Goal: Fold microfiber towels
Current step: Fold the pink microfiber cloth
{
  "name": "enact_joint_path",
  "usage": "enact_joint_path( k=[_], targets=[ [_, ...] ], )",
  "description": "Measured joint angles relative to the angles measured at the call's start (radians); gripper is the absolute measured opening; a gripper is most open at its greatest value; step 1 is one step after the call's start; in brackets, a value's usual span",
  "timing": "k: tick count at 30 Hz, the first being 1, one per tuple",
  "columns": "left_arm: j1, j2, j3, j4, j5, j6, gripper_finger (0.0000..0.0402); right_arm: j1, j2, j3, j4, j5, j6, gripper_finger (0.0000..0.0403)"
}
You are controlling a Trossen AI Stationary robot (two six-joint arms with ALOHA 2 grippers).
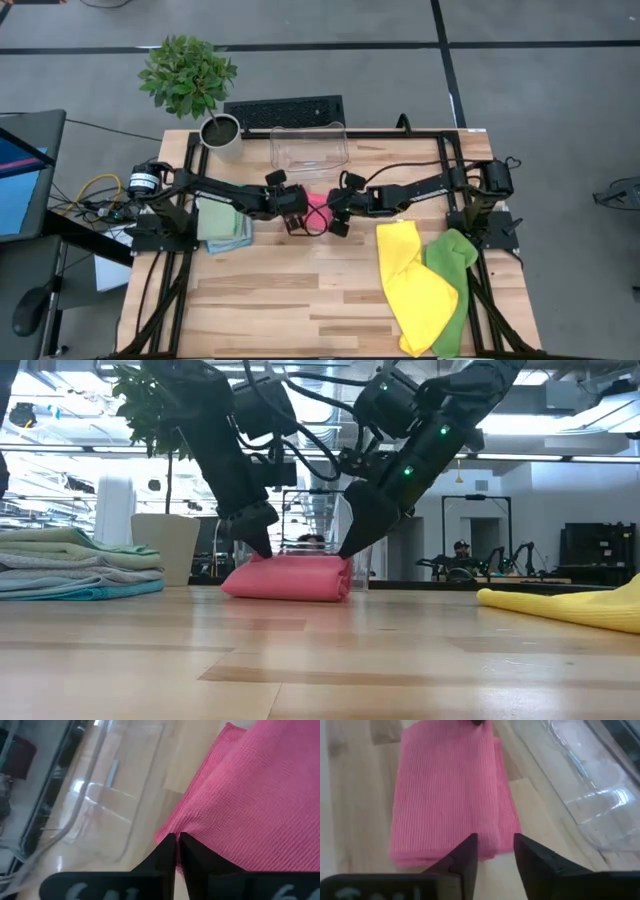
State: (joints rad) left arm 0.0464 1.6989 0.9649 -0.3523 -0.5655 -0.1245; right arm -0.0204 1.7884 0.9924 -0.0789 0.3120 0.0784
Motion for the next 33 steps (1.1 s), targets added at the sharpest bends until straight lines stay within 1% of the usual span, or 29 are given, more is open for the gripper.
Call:
enact_joint_path(
  k=[3,6,10,15,18,21,24,26,28,30,33],
  targets=[
    [0.012,0.0,0.0,0.007,0.016,0.022,0.0023,0.019,-0.008,0.0,0.016,-0.01,-0.016,0.0172],
    [0.022,0.0,0.0,0.022,0.031,0.041,0.0028,0.042,-0.023,0.001,0.031,-0.011,-0.047,0.0184],
    [0.046,0.0,0.0,0.032,0.044,0.074,0.0041,0.02,-0.02,-0.001,0.024,0.0,-0.051,0.0193],
    [0.077,0.0,0.0,0.031,0.12,0.091,0.0073,-0.021,-0.02,0.0,0.04,-0.104,-0.06,0.021],
    [0.086,0.0,0.0,0.031,0.137,0.091,0.0094,-0.032,-0.02,0.0,0.041,-0.15,-0.079,0.0223],
    [0.087,0.0,0.0,0.032,0.137,0.103,0.0111,-0.035,-0.003,0.0,0.043,-0.154,-0.079,0.0232],
    [0.087,0.0,0.0,0.047,0.153,0.138,0.012,-0.041,0.001,-0.001,0.037,-0.155,-0.081,0.0231],
    [0.089,0.0,0.0,0.058,0.191,0.159,0.012,-0.04,0.001,0.0,0.044,-0.154,-0.086,0.0216],
    [0.092,0.0,0.0,0.064,0.23,0.162,0.011,-0.039,0.001,0.0,0.044,-0.151,-0.087,0.0182],
    [0.093,0.0,0.0,0.063,0.245,0.144,0.0089,-0.036,-0.002,0.0,0.042,-0.157,-0.087,0.0129],
    [0.094,0.0,0.0,0.048,0.245,0.129,0.0036,-0.027,-0.003,0.0,0.022,-0.188,-0.1,0.0034]
  ],
)
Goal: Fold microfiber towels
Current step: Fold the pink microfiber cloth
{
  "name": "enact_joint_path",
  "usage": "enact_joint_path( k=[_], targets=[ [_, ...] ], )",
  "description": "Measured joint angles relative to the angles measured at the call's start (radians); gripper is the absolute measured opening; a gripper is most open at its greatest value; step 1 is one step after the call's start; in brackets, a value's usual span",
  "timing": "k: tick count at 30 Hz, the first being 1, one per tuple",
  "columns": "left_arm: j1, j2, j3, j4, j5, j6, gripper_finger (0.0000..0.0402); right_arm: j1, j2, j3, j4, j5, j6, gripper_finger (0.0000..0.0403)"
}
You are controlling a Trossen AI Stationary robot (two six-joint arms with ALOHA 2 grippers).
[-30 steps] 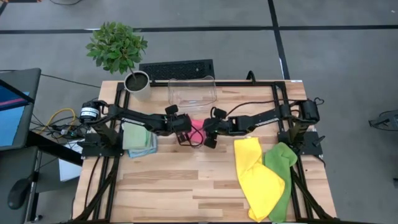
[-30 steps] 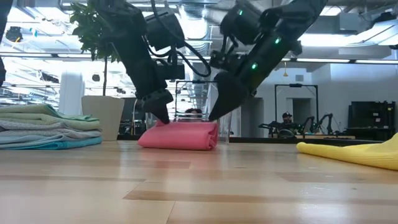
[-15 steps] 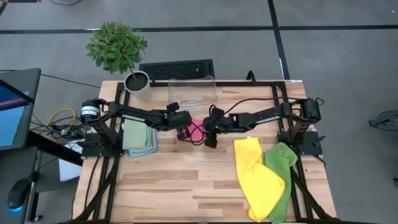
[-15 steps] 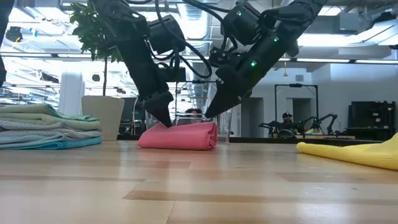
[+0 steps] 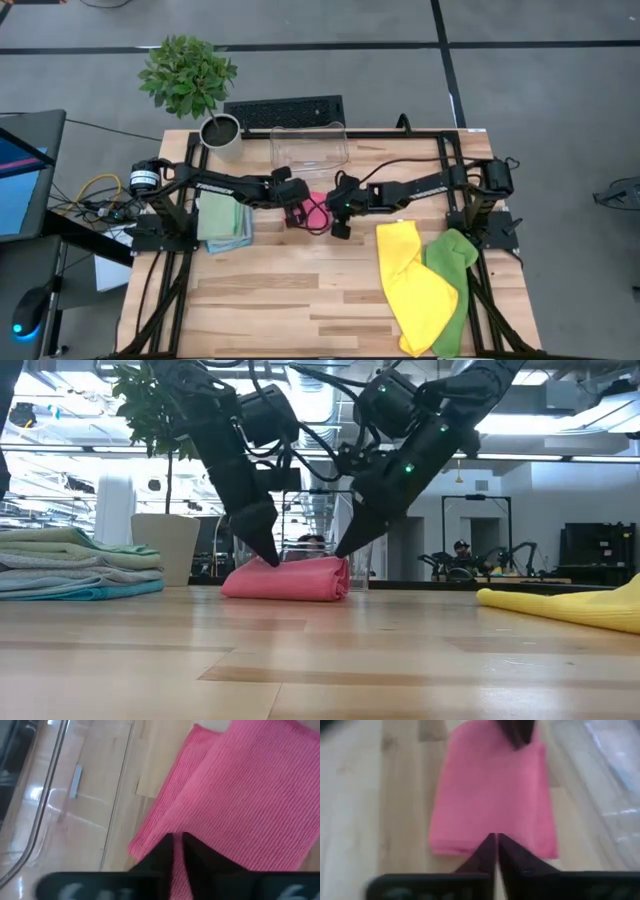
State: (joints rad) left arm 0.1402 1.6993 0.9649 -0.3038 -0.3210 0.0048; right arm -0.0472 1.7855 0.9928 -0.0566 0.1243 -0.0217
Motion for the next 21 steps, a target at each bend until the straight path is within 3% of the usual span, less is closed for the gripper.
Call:
enact_joint_path(
  k=[2,7,10,13,17,21],
  targets=[
    [-0.003,0.0,0.0,-0.006,0.0,-0.007,0.001,0.014,0.0,0.0,0.005,-0.017,-0.002,0.0017],
    [-0.029,-0.001,0.05,-0.085,-0.008,-0.05,0.0002,0.072,-0.009,0.029,-0.03,0.035,0.008,0.0011],
    [-0.061,-0.002,0.105,-0.173,-0.089,-0.062,0.0002,0.113,-0.019,0.05,-0.047,0.1,-0.018,0.0017],
    [-0.08,-0.002,0.148,-0.235,-0.172,-0.058,0.0002,0.112,-0.033,0.06,-0.082,0.139,0.005,0.0064],
    [-0.072,-0.003,0.169,-0.257,-0.238,0.01,0.0019,0.053,-0.035,0.057,-0.129,0.128,0.048,0.0161],
    [-0.03,-0.002,0.165,-0.232,-0.179,0.067,0.0063,-0.008,-0.03,0.058,-0.118,0.033,0.072,0.0252]
  ],
)
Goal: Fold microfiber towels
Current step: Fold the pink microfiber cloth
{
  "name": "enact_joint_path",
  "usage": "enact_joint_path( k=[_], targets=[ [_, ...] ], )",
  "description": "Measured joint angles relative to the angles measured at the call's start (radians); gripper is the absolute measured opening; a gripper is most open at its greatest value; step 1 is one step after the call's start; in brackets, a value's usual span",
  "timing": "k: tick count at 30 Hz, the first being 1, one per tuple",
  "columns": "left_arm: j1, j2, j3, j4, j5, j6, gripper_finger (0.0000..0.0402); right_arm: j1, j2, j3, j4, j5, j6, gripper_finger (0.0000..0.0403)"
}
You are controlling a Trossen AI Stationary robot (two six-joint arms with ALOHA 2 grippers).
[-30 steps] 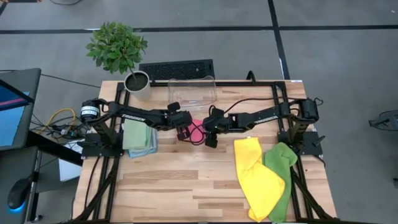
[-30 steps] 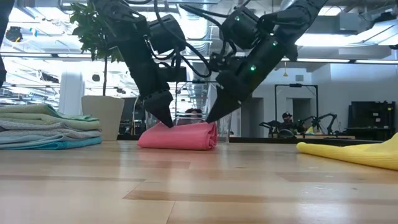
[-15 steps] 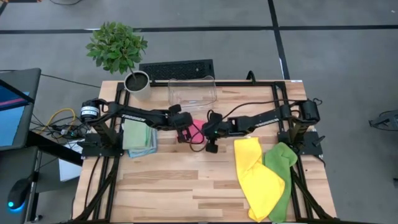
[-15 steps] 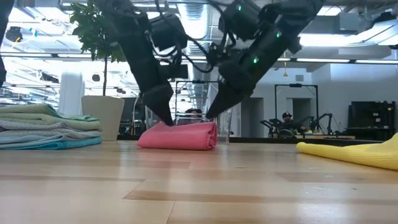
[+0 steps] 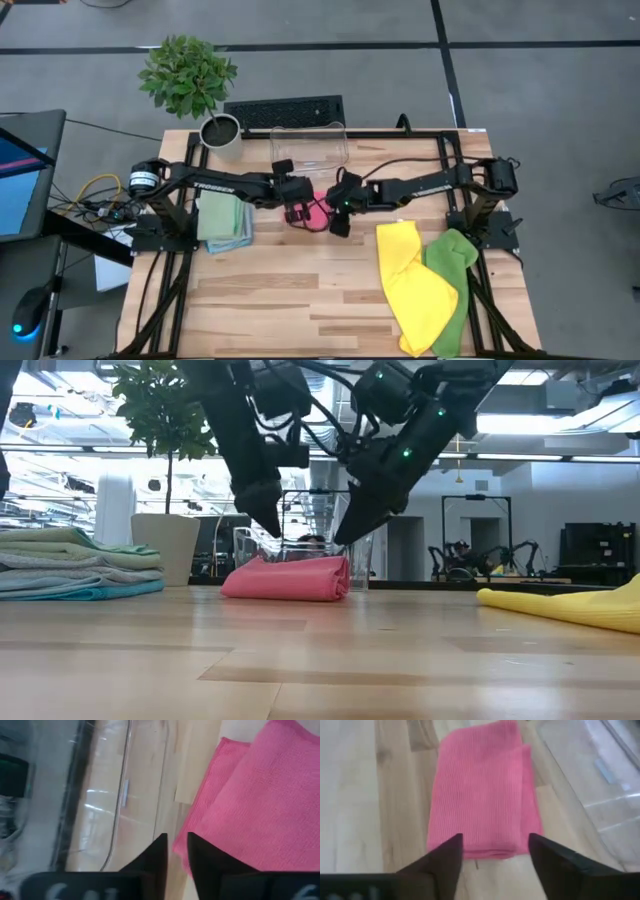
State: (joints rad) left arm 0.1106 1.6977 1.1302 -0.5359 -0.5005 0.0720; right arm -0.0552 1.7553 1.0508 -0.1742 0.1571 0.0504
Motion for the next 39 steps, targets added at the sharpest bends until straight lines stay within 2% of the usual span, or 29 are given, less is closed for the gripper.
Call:
enact_joint_path(
  k=[4,9,15,25,27,29,32,35,36,39],
  targets=[
    [0.055,0.007,-0.008,0.013,0.101,0.021,0.011,-0.032,0.0,0.0,0.018,-0.055,0.002,0.0296],
    [0.1,0.007,-0.008,0.054,0.193,0.03,0.0142,-0.032,0.0,-0.008,0.036,-0.056,-0.006,0.0297],
    [0.115,0.025,-0.01,0.045,0.28,0.084,0.0149,-0.032,0.0,-0.026,0.055,-0.066,-0.006,0.0287],
    [0.115,0.086,-0.021,0.026,0.286,0.145,0.0149,-0.032,0.055,-0.027,0.078,-0.084,-0.023,0.0277],
    [0.115,0.087,-0.021,0.015,0.286,0.163,0.0149,-0.031,0.055,-0.027,0.096,-0.076,-0.035,0.0253],
    [0.115,0.087,-0.021,0.01,0.286,0.171,0.0146,-0.033,0.054,-0.027,0.104,-0.077,-0.048,0.021],
    [0.115,0.087,-0.021,0.002,0.283,0.171,0.0128,-0.044,0.054,-0.027,0.105,-0.092,-0.059,0.0123],
    [0.115,0.087,-0.021,0.004,0.281,0.171,0.0091,-0.048,0.067,-0.026,0.113,-0.147,-0.081,0.0032],
    [0.115,0.087,-0.021,0.005,0.277,0.171,0.0076,-0.048,0.068,-0.028,0.105,-0.155,-0.085,0.0019],
    [0.112,0.087,-0.007,-0.011,0.242,0.153,0.0024,-0.035,0.067,-0.025,0.112,-0.154,-0.078,0.0018]
  ],
)
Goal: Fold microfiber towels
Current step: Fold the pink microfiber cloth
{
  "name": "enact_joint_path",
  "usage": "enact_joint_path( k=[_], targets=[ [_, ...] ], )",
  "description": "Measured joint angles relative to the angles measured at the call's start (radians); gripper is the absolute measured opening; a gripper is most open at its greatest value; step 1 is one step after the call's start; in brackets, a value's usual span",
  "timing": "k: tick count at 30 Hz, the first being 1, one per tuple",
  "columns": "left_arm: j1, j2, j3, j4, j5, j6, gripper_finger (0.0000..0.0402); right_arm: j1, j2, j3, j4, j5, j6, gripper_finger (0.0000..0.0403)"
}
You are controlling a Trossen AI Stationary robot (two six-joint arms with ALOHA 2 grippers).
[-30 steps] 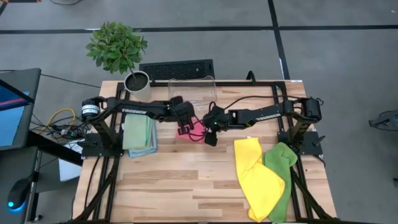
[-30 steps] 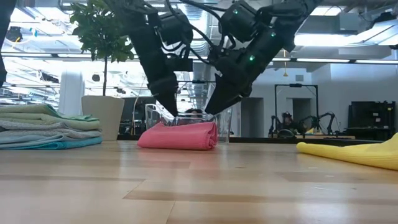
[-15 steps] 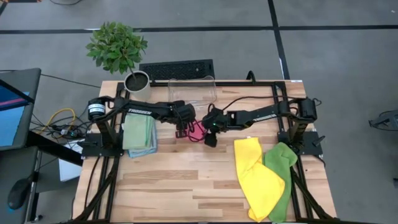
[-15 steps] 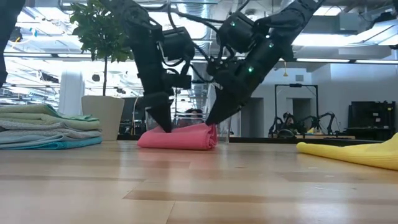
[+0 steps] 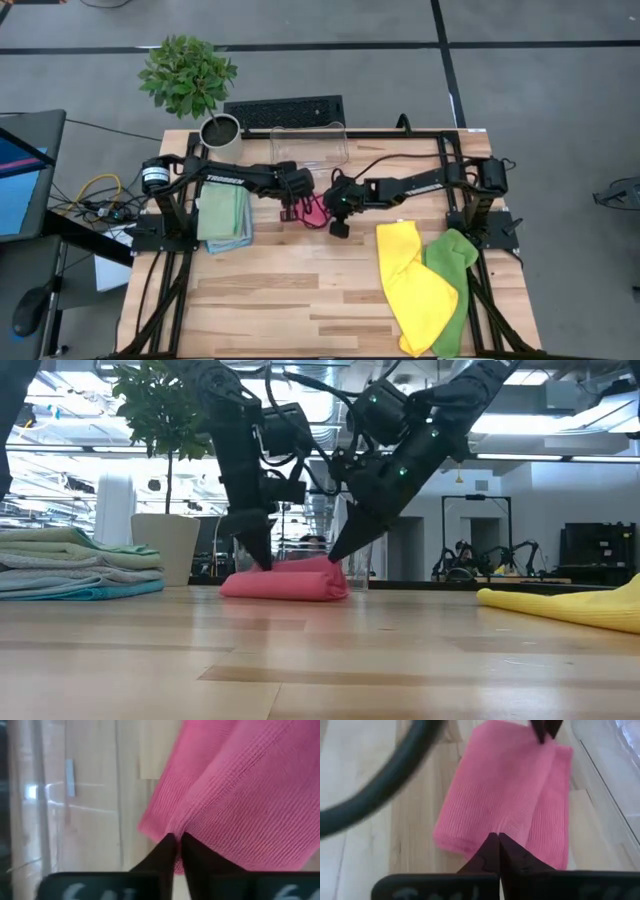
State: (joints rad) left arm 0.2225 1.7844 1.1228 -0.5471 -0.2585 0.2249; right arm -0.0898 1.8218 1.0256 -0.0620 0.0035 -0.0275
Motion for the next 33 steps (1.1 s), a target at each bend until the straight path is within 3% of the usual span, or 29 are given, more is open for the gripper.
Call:
enact_joint_path(
  k=[9,17,23,28,33],
  targets=[
    [-0.078,0.0,0.14,-0.239,-0.021,-0.132,0.0002,0.106,-0.047,0.036,-0.046,0.08,0.008,0.0005],
    [-0.271,0.0,0.193,-0.362,-0.038,-0.374,0.0001,0.264,-0.049,0.093,-0.057,0.113,0.055,0.0005],
    [-0.459,0.0,0.155,-0.314,-0.038,-0.555,0.0001,0.357,-0.048,0.093,-0.041,0.135,0.135,0.0008],
    [-0.591,0.0,0.111,-0.258,-0.056,-0.672,0.0001,0.431,-0.018,0.095,0.069,0.134,0.157,0.001],
    [-0.681,0.001,0.074,-0.18,-0.063,-0.739,0.0,0.49,0.065,0.101,0.146,0.129,0.19,0.0038]
  ],
)
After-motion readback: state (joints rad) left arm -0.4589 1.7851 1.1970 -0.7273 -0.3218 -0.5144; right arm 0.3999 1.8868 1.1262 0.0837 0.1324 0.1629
